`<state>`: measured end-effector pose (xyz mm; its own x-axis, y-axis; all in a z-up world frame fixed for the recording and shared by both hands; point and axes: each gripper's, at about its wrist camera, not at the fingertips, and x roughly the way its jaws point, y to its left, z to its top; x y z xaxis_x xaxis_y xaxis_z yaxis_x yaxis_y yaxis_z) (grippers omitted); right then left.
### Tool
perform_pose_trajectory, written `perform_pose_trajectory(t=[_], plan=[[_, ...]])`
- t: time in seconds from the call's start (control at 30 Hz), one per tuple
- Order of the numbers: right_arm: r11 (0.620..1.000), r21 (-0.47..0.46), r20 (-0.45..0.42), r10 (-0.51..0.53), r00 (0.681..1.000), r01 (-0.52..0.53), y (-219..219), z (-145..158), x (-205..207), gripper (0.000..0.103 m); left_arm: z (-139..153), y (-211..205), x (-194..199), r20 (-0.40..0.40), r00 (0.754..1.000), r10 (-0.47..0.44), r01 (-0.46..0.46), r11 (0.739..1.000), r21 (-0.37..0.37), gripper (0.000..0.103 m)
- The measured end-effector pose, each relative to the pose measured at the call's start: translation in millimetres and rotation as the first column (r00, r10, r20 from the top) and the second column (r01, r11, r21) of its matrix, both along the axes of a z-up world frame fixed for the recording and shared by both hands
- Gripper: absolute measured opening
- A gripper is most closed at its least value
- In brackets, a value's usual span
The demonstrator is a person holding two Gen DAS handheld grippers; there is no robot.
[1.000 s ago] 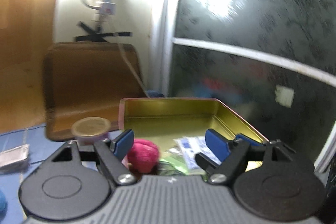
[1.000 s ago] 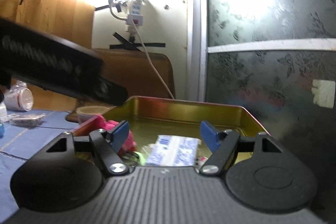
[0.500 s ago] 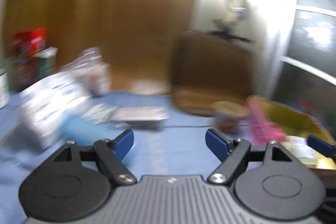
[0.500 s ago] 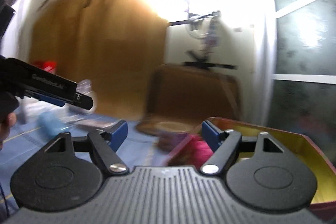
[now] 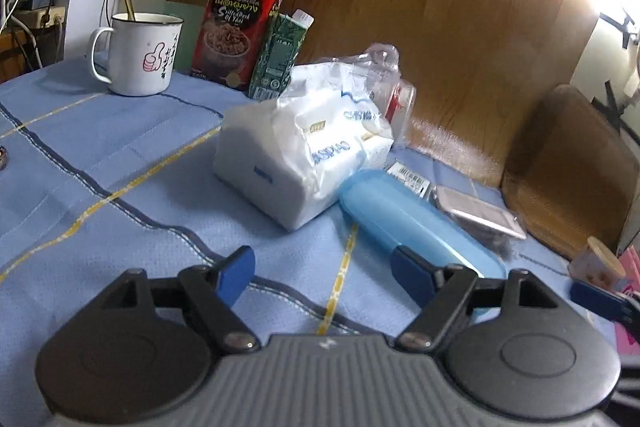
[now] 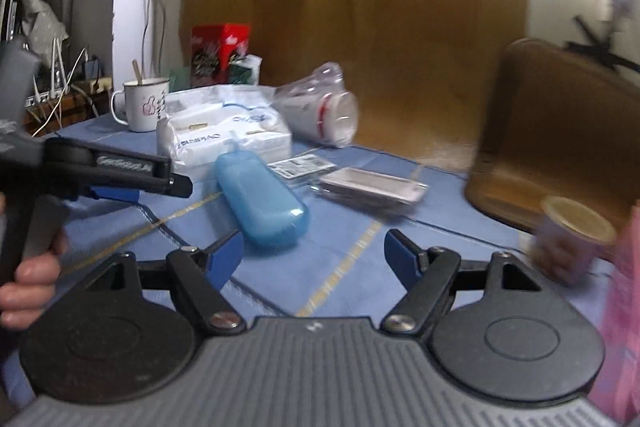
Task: Organize soft objects
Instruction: 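Move the left gripper back over the table toward the light-blue case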
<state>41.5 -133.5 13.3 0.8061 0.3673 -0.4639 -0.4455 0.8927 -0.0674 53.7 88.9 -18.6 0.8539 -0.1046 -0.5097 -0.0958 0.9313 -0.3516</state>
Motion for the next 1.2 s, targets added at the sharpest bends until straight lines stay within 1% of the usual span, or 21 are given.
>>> perform_pose_trajectory(t=[0.1,0.17,0.33,0.37,0.4,0.43,0.47,0.6,0.8,0.9,0.97,1.07,1.13,1.2], plan=[[1.000,0.001,-0.035,0.026,0.999,-0.026,9.8,-3.8,23.5,0.086,-0.4,0.6,-2.2,0.026,1.000,-0.001,0.001,1.000,-0.013,0.078],[0.999,0.001,-0.056,0.037,0.998,-0.037,16.9,-6.9,35.3,0.087,0.2,-1.5,-2.1,0.028,1.000,-0.011,0.011,1.000,-0.002,0.078],[0.999,0.010,-0.116,0.045,0.992,-0.044,27.4,-13.8,61.0,0.086,2.1,-11.9,-2.5,0.041,0.999,-0.031,0.029,0.998,0.051,0.078],[0.999,0.011,-0.131,0.050,0.990,-0.049,28.0,-15.9,63.8,0.084,2.2,-13.2,-2.7,0.043,0.998,-0.034,0.032,0.998,0.058,0.078],[0.998,0.013,-0.148,0.057,0.987,-0.056,28.3,-17.8,66.7,0.079,2.3,-13.8,-2.9,0.045,0.998,-0.038,0.035,0.997,0.062,0.078],[0.998,0.013,-0.170,0.064,0.983,-0.062,27.6,-19.7,66.9,0.066,2.1,-13.9,-2.6,0.044,0.998,-0.040,0.037,0.997,0.063,0.078],[0.998,0.002,-0.178,0.060,0.982,-0.060,27.4,-21.6,65.5,0.063,2.3,-13.8,-2.1,0.042,0.998,-0.041,0.038,0.997,0.063,0.078],[0.998,-0.035,-0.138,0.049,0.989,-0.054,18.5,-21.3,40.0,0.060,1.9,-13.2,-0.5,0.030,0.999,-0.045,0.044,0.997,0.058,0.078],[0.997,-0.040,-0.118,0.060,0.991,-0.065,-14.1,-20.6,-14.7,0.057,1.2,-14.6,1.2,0.015,0.998,-0.063,0.062,0.996,0.065,0.078],[0.998,-0.040,-0.123,0.040,0.992,-0.045,-35.8,-22.7,-38.8,0.057,1.4,-17.6,1.3,0.011,0.998,-0.069,0.068,0.994,0.081,0.078],[0.999,-0.017,-0.122,0.028,0.992,-0.030,-47.3,-24.3,-52.1,0.057,1.5,-18.9,1.5,0.009,0.997,-0.071,0.070,0.994,0.089,0.078],[1.000,-0.001,-0.108,0.004,0.994,-0.004,-54.9,-27.0,-64.0,0.057,1.5,-20.0,2.0,0.005,0.998,-0.067,0.066,0.993,0.097,0.078],[1.000,0.023,-0.107,-0.002,0.994,0.004,-56.8,-30.0,-64.4,0.058,1.6,-19.7,2.6,0.002,0.998,-0.063,0.062,0.993,0.098,0.078],[1.000,0.027,-0.111,-0.009,0.994,0.012,-55.9,-30.0,-61.9,0.060,1.5,-19.7,3.0,0.001,0.998,-0.061,0.061,0.993,0.099,0.078]])
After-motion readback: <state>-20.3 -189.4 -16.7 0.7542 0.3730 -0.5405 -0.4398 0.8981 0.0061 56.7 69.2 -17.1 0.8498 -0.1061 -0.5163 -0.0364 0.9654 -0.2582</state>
